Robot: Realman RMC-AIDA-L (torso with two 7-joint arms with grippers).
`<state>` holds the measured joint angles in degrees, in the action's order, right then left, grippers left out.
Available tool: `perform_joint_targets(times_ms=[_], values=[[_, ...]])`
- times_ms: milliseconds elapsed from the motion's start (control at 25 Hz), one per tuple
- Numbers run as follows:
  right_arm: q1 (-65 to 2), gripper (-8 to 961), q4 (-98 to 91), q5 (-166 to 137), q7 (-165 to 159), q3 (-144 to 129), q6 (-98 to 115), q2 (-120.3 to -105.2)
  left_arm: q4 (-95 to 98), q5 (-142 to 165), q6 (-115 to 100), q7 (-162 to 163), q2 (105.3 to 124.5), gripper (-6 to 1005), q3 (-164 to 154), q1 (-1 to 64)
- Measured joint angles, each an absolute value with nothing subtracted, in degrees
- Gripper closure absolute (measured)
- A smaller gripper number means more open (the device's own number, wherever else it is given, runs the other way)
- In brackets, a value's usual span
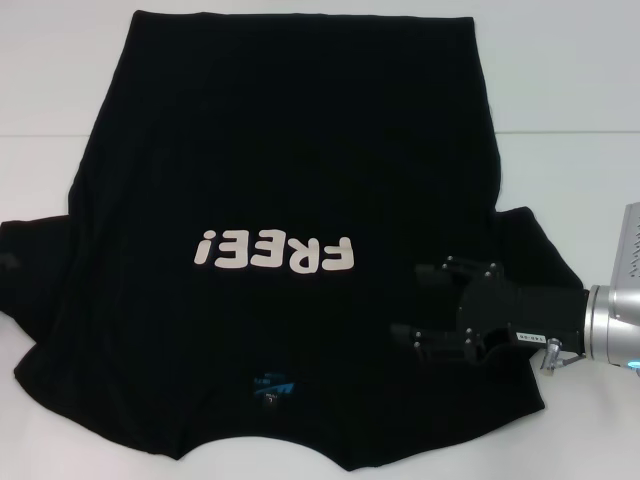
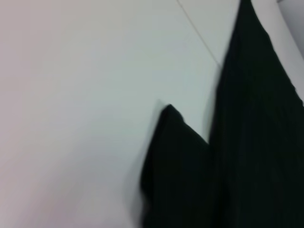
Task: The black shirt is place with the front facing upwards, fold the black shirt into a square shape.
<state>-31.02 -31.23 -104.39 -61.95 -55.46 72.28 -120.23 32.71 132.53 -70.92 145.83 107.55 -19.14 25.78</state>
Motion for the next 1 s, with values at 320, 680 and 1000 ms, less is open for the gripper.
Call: perform_joint_targets(times_ms=[320, 680, 1000], values=[[-30.96, 62, -31.2, -104.44, -61.96, -55.46, 72.28, -120.23, 31.08, 133.12, -67.35, 146.15, 107.65, 105, -19.08, 26.22], [-30.93, 63, -31.2, -104.59, -61.97, -55.46, 72.3, -120.23, 30.85, 133.14, -65.99, 146.2, 107.73, 113, -19.1, 26.62], [-30.97, 62, -31.2, -104.59, -62.03, -55.46, 72.33, -120.23, 30.84, 133.16, -65.5, 146.22, 108.0, 119, -19.55, 27.04]])
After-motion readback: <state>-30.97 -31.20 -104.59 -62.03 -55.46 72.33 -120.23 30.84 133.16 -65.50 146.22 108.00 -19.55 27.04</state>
